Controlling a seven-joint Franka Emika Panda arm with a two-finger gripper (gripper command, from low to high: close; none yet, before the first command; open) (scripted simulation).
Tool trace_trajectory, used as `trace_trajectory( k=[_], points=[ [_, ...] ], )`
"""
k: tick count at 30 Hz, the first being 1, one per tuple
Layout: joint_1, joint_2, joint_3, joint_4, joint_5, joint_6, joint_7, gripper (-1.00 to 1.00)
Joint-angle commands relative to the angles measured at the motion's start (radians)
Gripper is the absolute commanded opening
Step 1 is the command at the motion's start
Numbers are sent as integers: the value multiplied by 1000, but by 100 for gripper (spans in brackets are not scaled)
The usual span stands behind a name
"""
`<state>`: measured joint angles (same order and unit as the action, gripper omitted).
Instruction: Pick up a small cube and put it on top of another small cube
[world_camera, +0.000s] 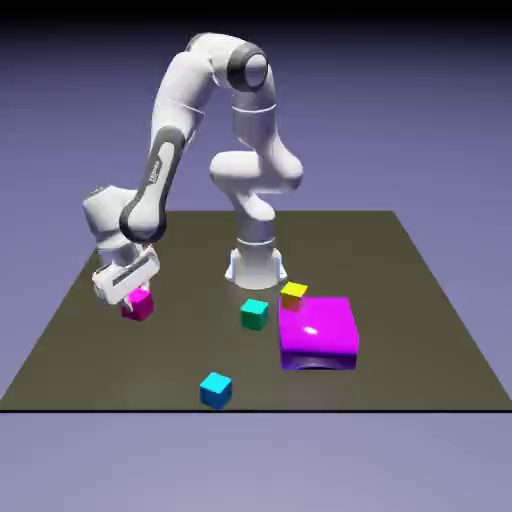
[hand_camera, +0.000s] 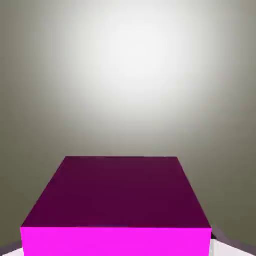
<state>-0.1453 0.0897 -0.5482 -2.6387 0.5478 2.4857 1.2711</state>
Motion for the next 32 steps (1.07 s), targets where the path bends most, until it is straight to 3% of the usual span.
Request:
trace_trajectory(
  k=[1,20,29,30,32],
  points=[
    [7,-28,30,-19,-36,-9,-42,-100],
    [180,-546,603,-385,-683,-162,-860,-100],
    [112,-266,607,-424,-811,154,-777,-100],
    [112,-266,607,-424,-811,154,-777,100],
    [121,-302,606,-419,-795,113,-788,100]
  ],
)
